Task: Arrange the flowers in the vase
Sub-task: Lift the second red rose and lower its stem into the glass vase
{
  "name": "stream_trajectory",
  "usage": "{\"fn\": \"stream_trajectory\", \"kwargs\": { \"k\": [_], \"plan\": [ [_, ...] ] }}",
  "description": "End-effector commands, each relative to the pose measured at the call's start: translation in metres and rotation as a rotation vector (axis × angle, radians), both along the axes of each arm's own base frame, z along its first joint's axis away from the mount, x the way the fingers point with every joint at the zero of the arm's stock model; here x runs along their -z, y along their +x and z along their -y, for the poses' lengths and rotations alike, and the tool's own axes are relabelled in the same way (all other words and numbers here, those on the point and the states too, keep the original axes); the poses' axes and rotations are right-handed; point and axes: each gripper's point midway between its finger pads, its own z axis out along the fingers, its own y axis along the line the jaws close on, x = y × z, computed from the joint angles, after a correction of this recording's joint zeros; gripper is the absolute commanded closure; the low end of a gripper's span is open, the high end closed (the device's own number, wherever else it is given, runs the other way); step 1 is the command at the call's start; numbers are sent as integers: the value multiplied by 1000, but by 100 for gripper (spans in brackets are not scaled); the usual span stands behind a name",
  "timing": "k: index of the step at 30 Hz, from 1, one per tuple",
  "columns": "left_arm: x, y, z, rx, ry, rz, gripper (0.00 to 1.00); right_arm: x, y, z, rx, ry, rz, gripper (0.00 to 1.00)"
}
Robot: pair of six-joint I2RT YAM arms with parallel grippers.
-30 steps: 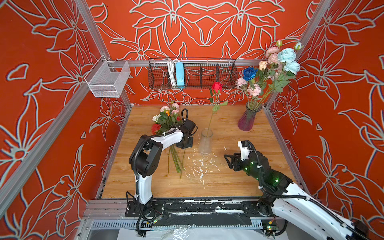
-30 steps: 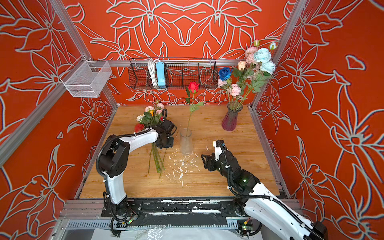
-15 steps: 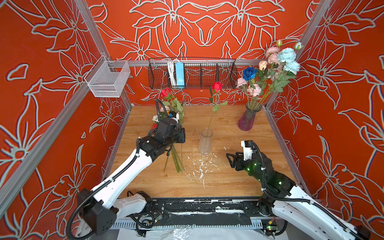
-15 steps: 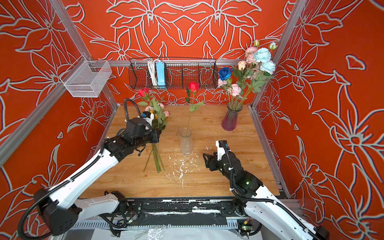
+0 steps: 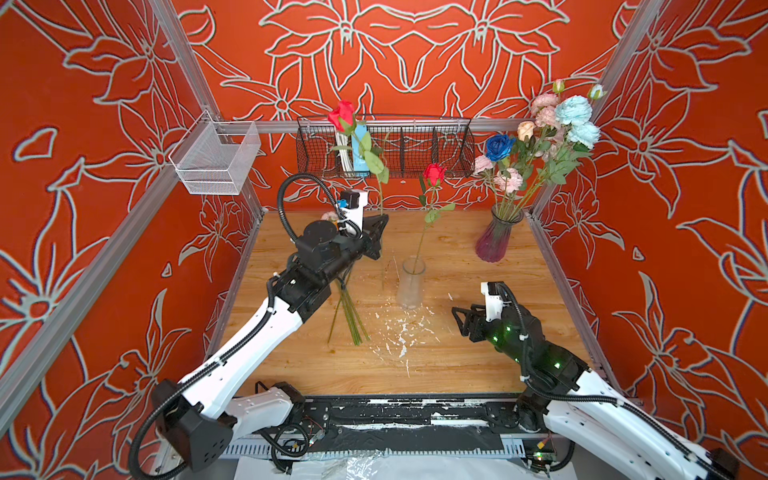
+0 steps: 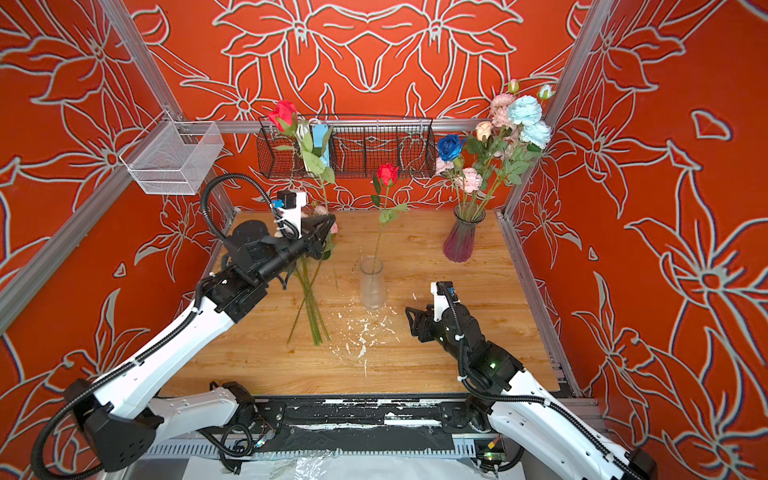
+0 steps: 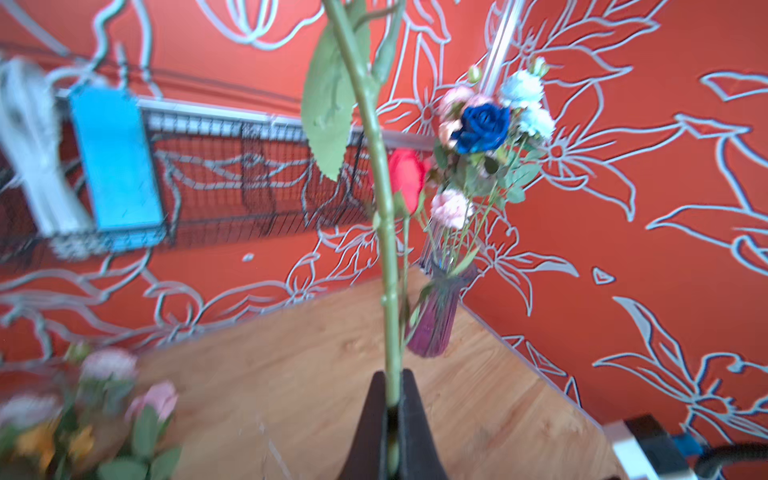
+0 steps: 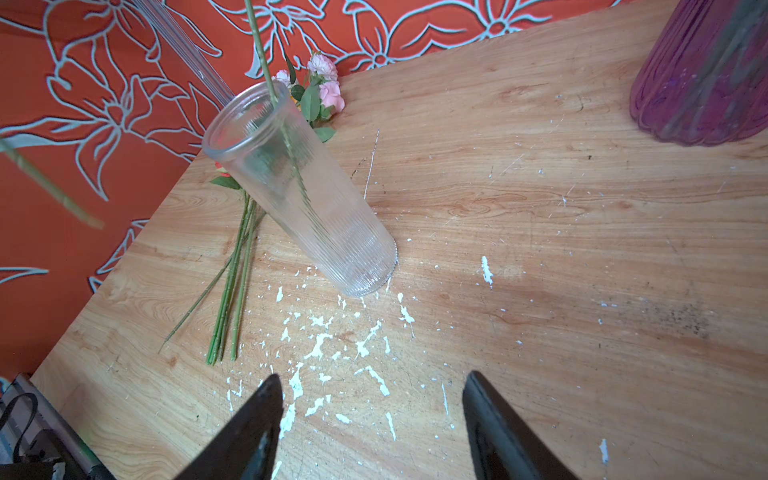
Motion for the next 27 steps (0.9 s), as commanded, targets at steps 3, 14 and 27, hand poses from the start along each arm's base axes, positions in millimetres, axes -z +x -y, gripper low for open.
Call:
{"fn": "stream_trajectory", "kwargs": {
  "k": [3,14,27],
  "plan": [
    [-59,2,32,58,-1,245,100,-5,1,3,17,17,21,30],
    [-53,43,71,79,-39,227,100,-1,3,5,35,6,25,30],
    [85,42,97,48,64,14,97,1,2,6,27,-9,23,30]
  ]
}}
